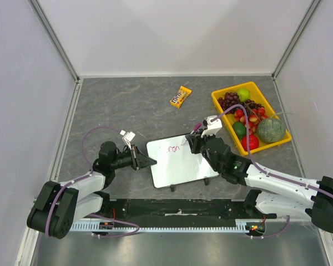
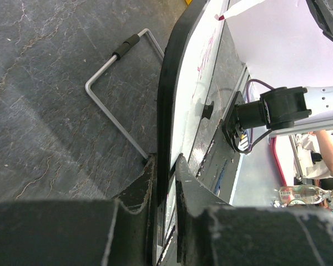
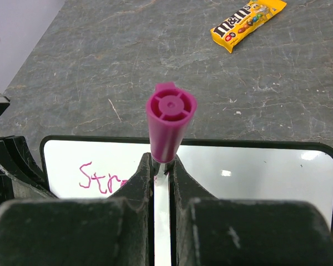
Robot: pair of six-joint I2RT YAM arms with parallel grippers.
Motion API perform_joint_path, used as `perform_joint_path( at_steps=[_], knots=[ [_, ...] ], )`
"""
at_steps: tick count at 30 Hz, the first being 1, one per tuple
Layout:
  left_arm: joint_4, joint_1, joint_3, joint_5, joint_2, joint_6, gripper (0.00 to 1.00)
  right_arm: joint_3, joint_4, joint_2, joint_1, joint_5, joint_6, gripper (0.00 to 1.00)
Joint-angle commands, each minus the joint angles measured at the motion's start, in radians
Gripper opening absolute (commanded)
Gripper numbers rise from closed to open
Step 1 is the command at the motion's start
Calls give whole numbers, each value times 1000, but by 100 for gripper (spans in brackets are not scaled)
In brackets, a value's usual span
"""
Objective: Write a sentence on the whiteboard
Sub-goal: Write on the whiteboard marker without the cap.
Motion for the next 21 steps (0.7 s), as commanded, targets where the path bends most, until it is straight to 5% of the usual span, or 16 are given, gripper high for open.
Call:
perform_joint_path(
  at_steps=[1, 21],
  knots=[
    [-48, 4, -21, -64, 4, 44, 2, 12, 12, 17, -4, 8, 7, 0],
    [-48, 4, -21, -64, 6, 45, 2, -57, -14, -24, -4, -32, 32, 0]
  ],
)
